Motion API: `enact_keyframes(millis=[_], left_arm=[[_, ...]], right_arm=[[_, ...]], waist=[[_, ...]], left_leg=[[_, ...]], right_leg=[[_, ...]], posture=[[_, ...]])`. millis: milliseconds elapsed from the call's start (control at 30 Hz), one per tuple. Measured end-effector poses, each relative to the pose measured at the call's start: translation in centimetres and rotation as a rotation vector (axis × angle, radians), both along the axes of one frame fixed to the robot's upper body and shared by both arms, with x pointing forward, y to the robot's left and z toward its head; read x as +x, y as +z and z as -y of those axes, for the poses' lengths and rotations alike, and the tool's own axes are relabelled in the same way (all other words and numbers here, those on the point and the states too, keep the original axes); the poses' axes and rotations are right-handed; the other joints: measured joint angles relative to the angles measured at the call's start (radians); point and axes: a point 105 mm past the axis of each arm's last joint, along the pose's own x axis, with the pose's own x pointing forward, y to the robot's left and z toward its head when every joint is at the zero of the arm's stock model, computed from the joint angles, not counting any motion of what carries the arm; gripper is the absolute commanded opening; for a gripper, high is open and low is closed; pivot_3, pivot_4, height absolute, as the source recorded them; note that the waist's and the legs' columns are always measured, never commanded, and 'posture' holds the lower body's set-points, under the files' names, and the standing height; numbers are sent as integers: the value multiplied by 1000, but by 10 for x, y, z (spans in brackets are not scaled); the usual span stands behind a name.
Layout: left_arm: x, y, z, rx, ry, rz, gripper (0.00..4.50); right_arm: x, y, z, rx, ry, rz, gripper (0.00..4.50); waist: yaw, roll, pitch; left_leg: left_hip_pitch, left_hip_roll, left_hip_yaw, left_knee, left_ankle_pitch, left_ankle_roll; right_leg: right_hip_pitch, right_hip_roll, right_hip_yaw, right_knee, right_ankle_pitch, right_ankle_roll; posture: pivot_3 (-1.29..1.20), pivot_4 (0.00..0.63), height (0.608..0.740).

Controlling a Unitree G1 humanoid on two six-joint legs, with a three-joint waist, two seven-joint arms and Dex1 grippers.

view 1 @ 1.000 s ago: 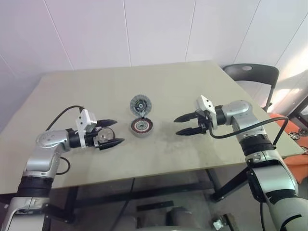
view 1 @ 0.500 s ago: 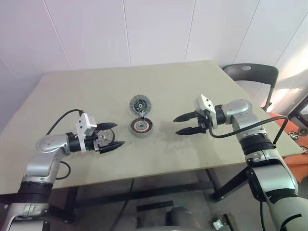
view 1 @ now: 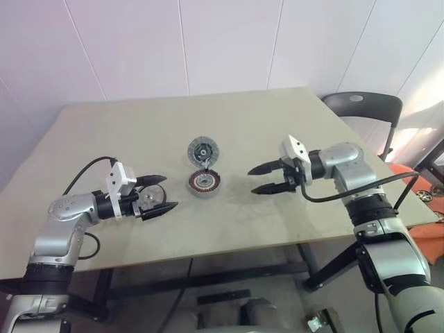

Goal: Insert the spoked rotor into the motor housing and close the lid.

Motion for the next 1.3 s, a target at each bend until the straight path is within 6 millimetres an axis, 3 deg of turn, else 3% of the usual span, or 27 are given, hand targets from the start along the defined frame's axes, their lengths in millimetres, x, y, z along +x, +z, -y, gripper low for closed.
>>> enact_keyframes(millis=[167, 567, 800, 1100, 1300], left_arm=[[-2, -2, -2, 4, -1, -11, 4500], [-2, -2, -3, 11, -7, -25, 4500], [1, 0, 2, -11, -4, -11, 4500], [1, 1, 1, -6, 2, -11, 4500], [1, 1, 1, -6, 3, -11, 4500]], right_arm=[[-10, -13, 12, -13, 1, -42, 2660], [-1, -4, 12, -8, -22, -33, 2660], [5, 1, -5, -3, -20, -24, 2660], [-6, 22, -39, -22, 11, 12, 2660], [-14, 24, -41, -14, 15, 20, 2660]], waist=[[1, 0, 0], [0, 0, 0], [-1, 0, 0], [1, 0, 0], [6, 0, 0]], left_leg=[[0, 0, 0, 0, 0, 0], [0, 0, 1, 1, 0, 0], [0, 0, 0, 1, 0, 0], [-1, 0, 0, 1, 0, 0], [-1, 0, 0, 1, 0, 0]], right_leg=[[0, 0, 0, 0, 0, 0], [1, 1, 0, 0, 0, 0], [0, 1, 0, 0, 0, 0], [0, 0, 0, 0, 0, 0], [0, 0, -1, -1, 0, 0]], posture=[[0, 0, 740], [0, 0, 740], [0, 0, 740], [0, 0, 740], [0, 0, 740]])
